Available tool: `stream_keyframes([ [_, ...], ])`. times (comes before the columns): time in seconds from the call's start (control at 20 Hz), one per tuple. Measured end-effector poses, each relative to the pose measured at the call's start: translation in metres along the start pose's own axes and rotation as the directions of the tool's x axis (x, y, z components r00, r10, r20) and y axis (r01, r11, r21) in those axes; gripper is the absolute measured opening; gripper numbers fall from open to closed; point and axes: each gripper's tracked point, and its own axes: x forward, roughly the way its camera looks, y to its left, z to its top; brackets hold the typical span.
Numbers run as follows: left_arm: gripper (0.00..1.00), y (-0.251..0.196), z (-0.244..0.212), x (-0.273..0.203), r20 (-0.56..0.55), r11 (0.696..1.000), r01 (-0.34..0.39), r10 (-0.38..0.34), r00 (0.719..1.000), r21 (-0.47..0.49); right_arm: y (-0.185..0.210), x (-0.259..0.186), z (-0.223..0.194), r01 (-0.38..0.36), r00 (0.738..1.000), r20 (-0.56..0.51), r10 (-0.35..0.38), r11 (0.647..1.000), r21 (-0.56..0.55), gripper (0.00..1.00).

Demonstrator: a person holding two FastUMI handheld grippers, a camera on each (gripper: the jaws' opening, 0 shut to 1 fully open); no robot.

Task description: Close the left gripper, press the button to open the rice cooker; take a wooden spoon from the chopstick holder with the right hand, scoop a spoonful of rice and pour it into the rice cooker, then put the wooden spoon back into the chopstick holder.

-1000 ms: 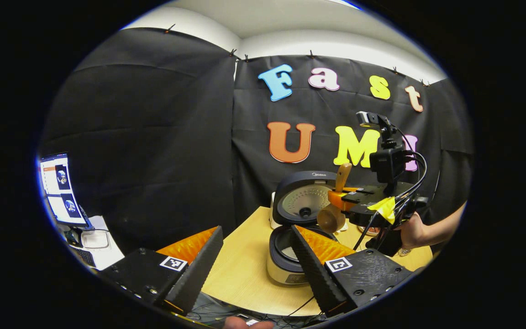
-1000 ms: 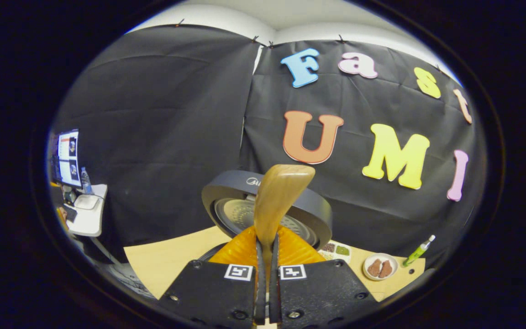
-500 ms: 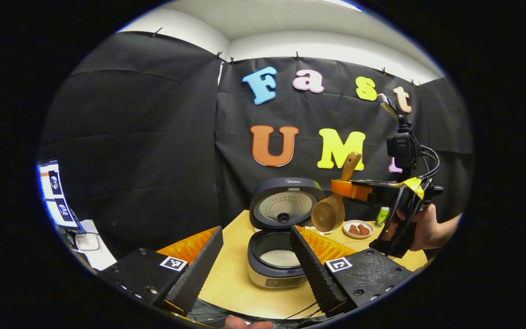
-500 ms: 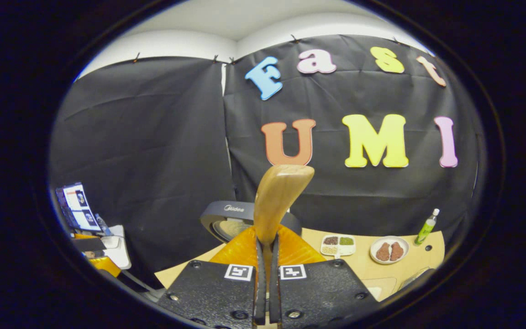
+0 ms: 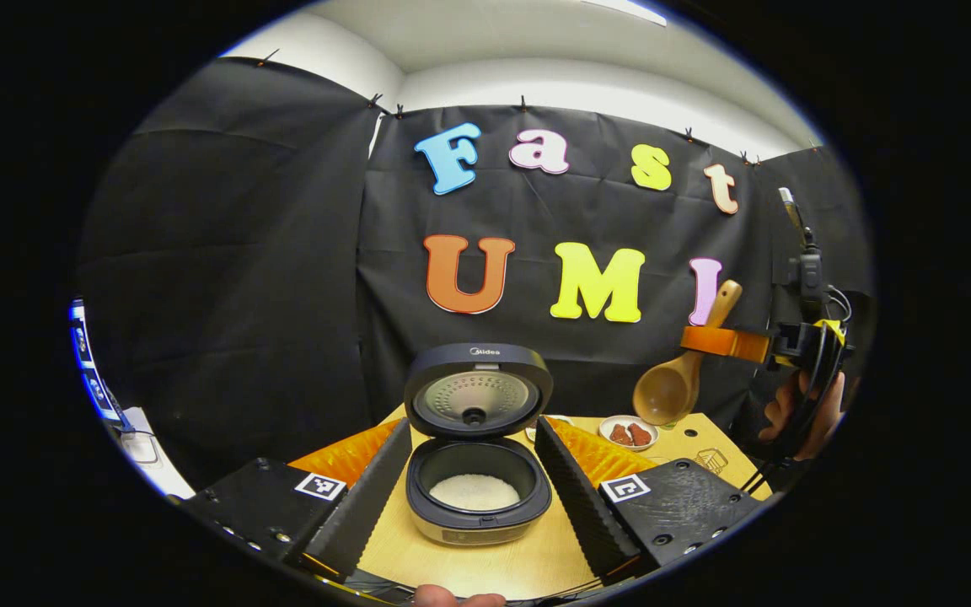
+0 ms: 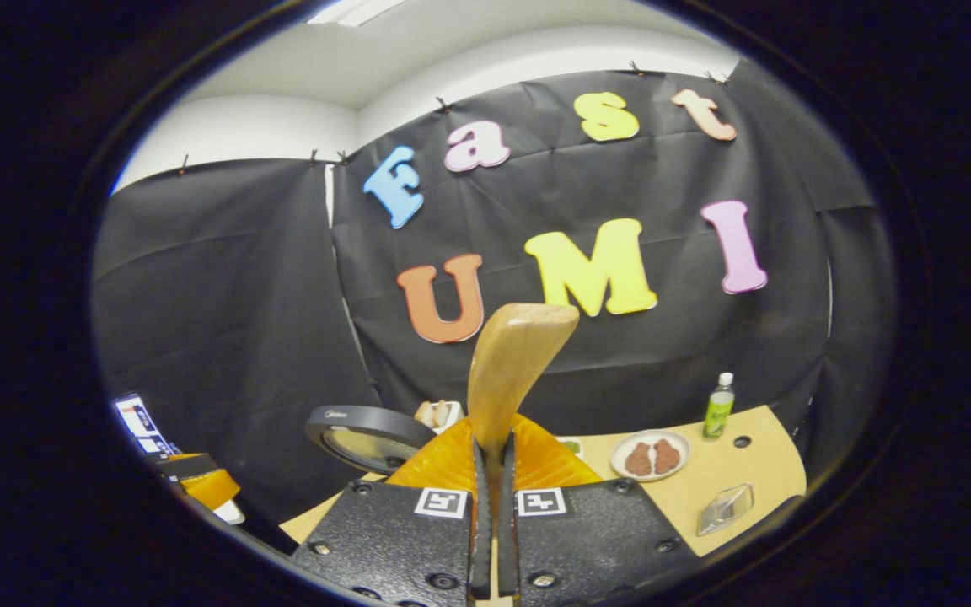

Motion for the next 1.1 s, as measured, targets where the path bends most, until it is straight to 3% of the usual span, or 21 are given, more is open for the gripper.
stream_keyframes([
  [0.25,0.94,-0.018,0.002,0.017,-0.006,0.999,0.027,-0.027,1.0,0.024,-0.106,-0.028,0.009,0.192,0.981,0.011,-0.193,0.98,0.059,0.08],
  [0.35,0.95,-0.025,0.005,0.025,-0.001,0.999,0.031,-0.031,1.0,0.021,-0.144,-0.036,0.005,0.259,0.966,-0.003,-0.259,0.962,0.083,0.04],
  [0.65,0.95,-0.044,0.01,0.044,0.005,0.999,0.028,-0.028,1.0,0.016,-0.25,-0.042,-0.036,0.415,0.909,-0.094,-0.405,0.898,0.145,0.08],
  [1.1,0.95,-0.065,0.016,0.063,-0.024,1.0,0.0,0.001,1.0,0.023,-0.352,-0.003,-0.13,0.468,0.869,-0.218,-0.443,0.88,0.079,0.08],
])
